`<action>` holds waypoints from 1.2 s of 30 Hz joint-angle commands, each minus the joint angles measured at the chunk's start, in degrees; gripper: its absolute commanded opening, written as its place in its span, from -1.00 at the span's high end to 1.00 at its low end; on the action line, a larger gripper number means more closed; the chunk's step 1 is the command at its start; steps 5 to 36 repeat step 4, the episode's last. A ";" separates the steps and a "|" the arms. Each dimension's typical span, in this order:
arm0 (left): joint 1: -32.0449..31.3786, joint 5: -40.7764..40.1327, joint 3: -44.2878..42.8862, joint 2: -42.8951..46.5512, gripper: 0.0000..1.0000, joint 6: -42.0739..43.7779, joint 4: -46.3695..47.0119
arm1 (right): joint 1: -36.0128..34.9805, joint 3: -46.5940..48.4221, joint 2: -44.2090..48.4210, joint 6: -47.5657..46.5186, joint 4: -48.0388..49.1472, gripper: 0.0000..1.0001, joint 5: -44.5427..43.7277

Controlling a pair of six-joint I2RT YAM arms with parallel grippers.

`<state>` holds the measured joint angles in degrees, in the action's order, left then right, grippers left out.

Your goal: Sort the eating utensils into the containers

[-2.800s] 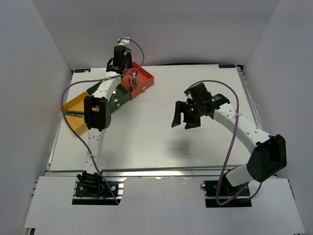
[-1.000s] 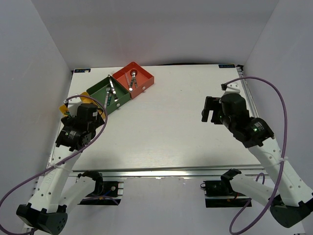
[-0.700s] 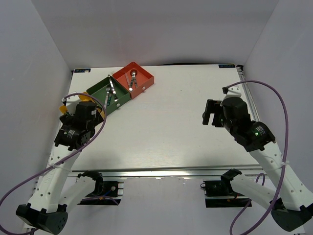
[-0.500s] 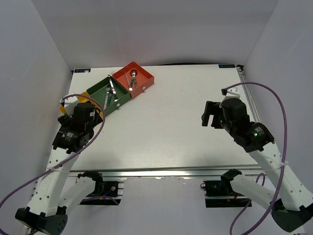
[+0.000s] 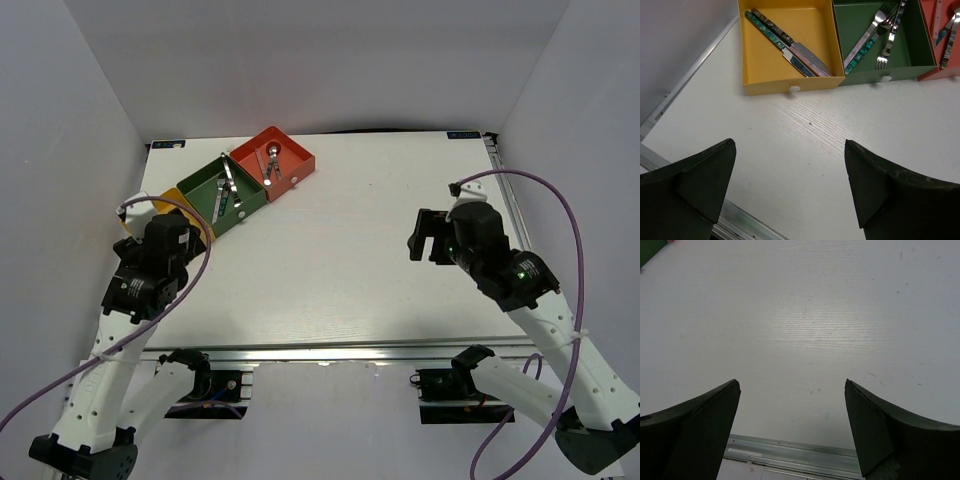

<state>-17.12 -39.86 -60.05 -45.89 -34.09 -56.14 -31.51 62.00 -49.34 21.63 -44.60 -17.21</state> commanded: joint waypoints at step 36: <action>-0.36 -1.98 -1.56 0.63 -0.96 1.13 -0.46 | 0.13 -0.39 0.39 0.35 3.20 -0.79 1.13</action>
